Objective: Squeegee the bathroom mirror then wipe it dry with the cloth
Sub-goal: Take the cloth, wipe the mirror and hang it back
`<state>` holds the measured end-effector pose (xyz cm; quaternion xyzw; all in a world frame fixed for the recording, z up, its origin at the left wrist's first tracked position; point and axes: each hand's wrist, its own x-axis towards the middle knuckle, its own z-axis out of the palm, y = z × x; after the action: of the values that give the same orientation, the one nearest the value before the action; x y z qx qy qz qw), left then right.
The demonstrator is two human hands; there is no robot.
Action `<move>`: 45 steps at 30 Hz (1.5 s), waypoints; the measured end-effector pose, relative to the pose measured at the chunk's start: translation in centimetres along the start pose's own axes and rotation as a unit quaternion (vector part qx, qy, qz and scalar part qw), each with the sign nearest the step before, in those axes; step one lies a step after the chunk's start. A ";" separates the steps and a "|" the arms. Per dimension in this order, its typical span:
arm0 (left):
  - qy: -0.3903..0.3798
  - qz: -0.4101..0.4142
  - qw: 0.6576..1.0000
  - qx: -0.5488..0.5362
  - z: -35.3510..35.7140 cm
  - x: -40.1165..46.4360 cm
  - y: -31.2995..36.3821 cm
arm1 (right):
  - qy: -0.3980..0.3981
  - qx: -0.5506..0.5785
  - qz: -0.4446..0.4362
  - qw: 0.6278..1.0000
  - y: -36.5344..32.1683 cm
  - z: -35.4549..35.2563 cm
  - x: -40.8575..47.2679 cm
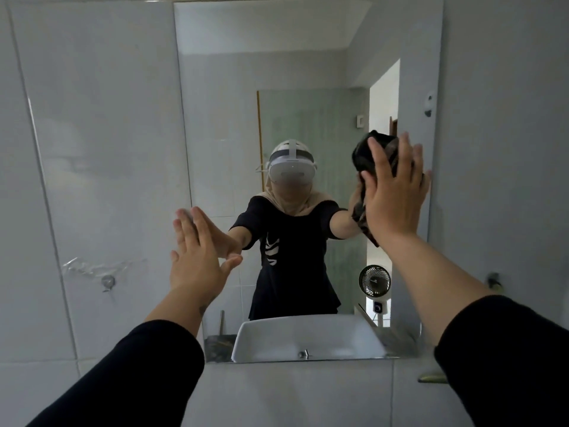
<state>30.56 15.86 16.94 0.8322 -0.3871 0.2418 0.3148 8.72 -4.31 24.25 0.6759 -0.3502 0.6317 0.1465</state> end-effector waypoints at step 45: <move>-0.143 -0.006 0.990 -0.003 0.4 -6.7 -3.2 | -0.196 -0.030 -0.325 0.925 -15.9 3.5 -13.9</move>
<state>29.24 20.45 11.21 0.8598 -0.4237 0.1170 0.2598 22.44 8.72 14.28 0.8583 -0.1518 0.3933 0.2925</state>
